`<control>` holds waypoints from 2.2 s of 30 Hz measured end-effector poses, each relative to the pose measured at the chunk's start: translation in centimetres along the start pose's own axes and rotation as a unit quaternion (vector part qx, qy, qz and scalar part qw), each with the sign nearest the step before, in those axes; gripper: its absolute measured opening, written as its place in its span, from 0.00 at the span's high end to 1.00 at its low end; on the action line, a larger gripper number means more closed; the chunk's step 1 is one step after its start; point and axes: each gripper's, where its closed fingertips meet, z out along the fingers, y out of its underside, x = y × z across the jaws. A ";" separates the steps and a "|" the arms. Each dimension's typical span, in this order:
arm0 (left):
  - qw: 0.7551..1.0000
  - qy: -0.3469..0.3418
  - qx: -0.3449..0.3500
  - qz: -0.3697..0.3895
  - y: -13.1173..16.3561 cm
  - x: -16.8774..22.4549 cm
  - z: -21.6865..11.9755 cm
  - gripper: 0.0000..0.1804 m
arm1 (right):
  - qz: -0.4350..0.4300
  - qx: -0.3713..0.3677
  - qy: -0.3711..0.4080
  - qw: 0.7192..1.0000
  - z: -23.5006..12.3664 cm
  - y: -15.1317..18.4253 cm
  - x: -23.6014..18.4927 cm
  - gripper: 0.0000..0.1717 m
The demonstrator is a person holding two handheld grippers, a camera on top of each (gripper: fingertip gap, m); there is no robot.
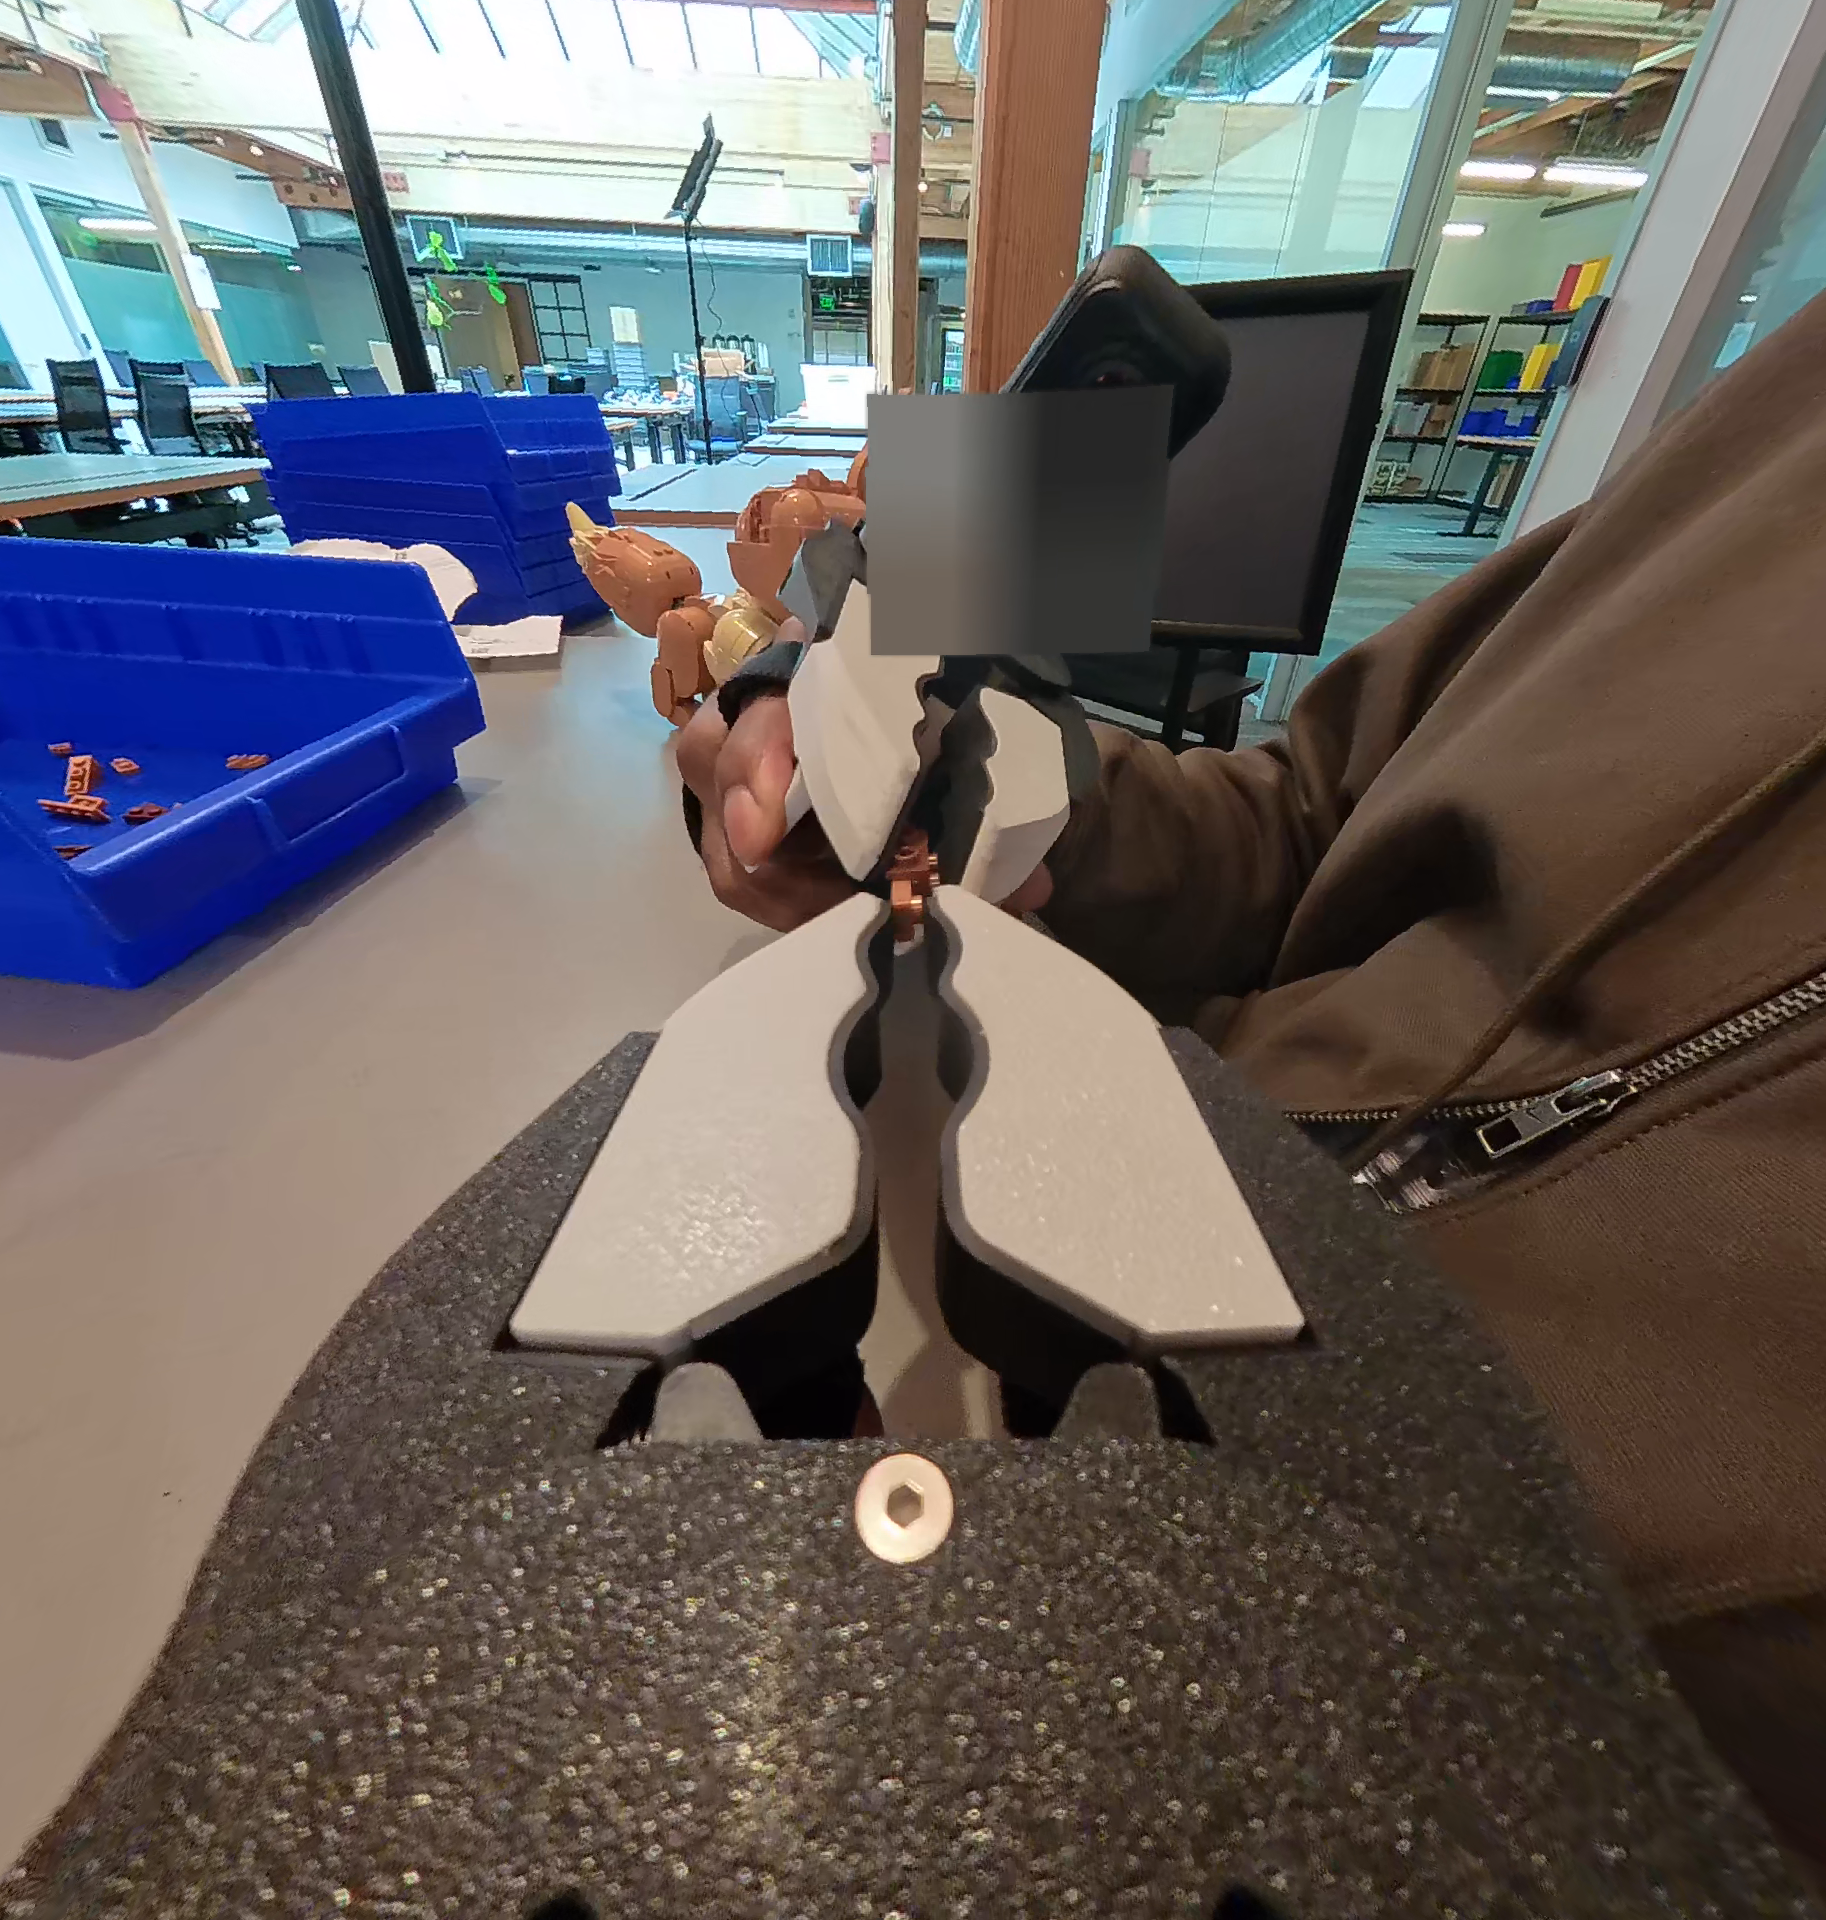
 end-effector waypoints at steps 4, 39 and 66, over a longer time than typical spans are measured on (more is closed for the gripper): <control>1.000 -0.017 -0.009 0.002 0.1 -0.6 0.1 0.97 | 0.001 -0.013 0.011 1.000 0.0 0.5 0.4 0.93; 0.983 -0.135 0.012 -0.120 0.4 -5.7 -1.8 0.97 | 0.258 -0.261 0.470 0.803 -14.8 15.4 21.9 0.84; 0.974 -0.157 0.047 -0.155 0.0 -6.7 -2.3 0.93 | -0.124 -0.323 0.290 0.892 -4.3 8.3 14.4 0.96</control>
